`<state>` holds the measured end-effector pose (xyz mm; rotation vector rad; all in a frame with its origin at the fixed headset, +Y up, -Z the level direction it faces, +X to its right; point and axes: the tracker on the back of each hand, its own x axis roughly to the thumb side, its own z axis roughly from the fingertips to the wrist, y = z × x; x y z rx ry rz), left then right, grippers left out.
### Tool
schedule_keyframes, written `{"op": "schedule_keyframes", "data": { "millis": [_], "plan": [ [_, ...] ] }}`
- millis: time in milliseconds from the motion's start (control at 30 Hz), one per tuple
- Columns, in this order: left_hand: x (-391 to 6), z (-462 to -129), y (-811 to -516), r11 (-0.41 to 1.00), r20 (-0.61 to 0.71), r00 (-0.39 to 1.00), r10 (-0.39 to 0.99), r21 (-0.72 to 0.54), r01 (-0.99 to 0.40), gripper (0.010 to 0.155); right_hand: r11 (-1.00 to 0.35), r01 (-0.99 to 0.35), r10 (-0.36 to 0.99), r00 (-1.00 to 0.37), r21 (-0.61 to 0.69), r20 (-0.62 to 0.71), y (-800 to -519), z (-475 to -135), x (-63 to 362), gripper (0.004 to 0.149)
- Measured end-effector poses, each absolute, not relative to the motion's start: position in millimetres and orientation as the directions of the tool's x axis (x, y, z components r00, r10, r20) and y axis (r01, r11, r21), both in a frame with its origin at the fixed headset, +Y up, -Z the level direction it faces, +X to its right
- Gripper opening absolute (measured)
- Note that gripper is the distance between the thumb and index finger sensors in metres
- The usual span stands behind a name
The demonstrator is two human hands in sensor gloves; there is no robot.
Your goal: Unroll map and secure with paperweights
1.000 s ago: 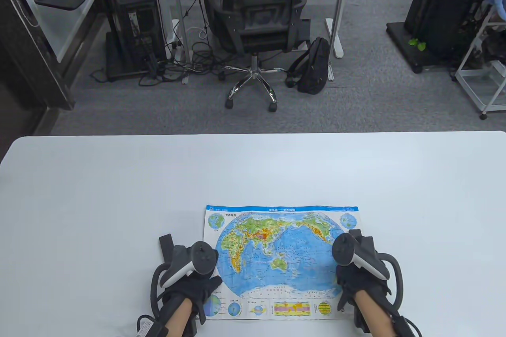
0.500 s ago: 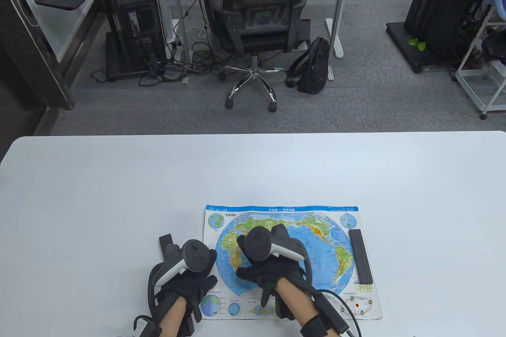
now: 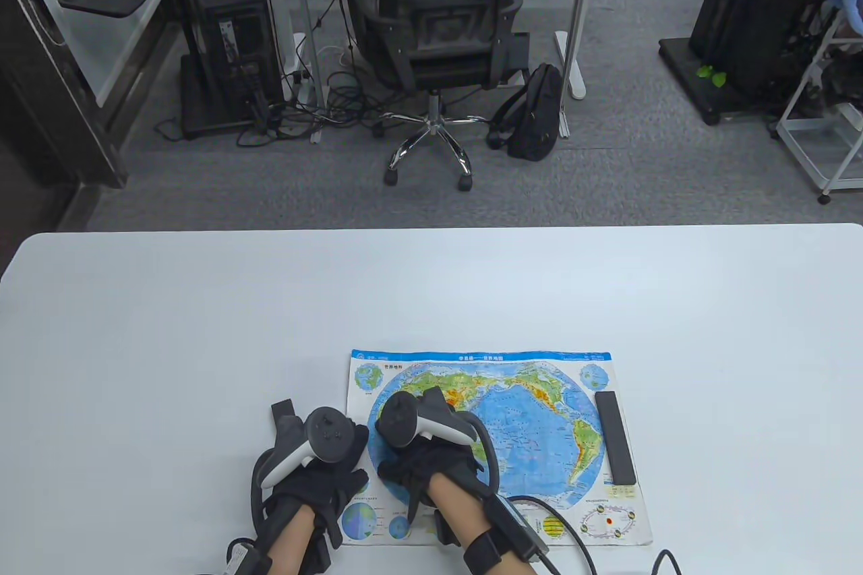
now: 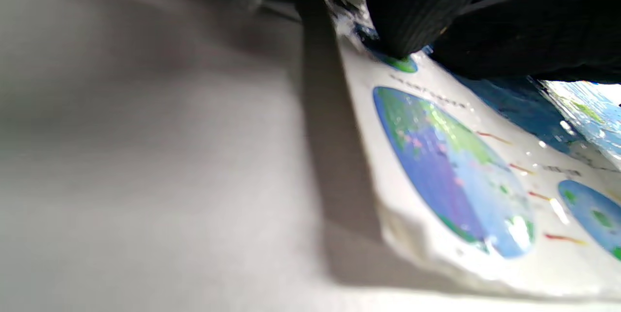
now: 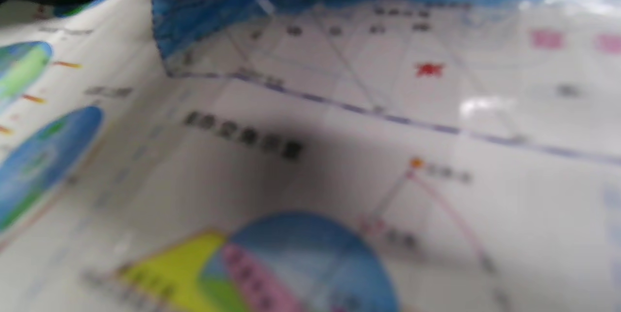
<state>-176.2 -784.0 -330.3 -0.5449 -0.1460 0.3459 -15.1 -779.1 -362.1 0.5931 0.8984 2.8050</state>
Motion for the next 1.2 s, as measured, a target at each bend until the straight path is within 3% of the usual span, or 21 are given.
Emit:
{"op": "schedule_keyframes", "data": {
  "millis": [400, 633, 800, 1000, 1200],
  "plan": [
    [-178, -329, -776, 0.786, 0.040, 0.902, 0.430, -0.509, -0.352, 0.068, -0.808, -0.002, 0.231, -0.921, 0.589, 0.314, -777, -364, -17, 0.061],
    [-182, -325, -751, 0.789, 0.060, 0.861, 0.504, -0.437, -0.432, 0.069, -0.807, 0.001, 0.227, -0.922, 0.590, 0.313, -777, -365, -17, 0.061],
    [-209, -323, -748, 0.821, -0.067, 0.882, 0.466, -0.339, -0.459, 0.073, -0.809, 0.000, 0.228, -0.922, 0.588, 0.313, -777, -365, -17, 0.061],
    [-243, -318, -777, 0.820, -0.305, 0.910, 0.283, -0.415, -0.394, 0.086, -0.807, 0.000, 0.228, -0.922, 0.590, 0.312, -777, -365, -17, 0.061],
    [-252, -316, -790, 0.737, -0.377, 0.855, 0.355, -0.450, -0.504, 0.085, -0.807, -0.001, 0.228, -0.922, 0.590, 0.311, -777, -365, -17, 0.061]
  ]
}}
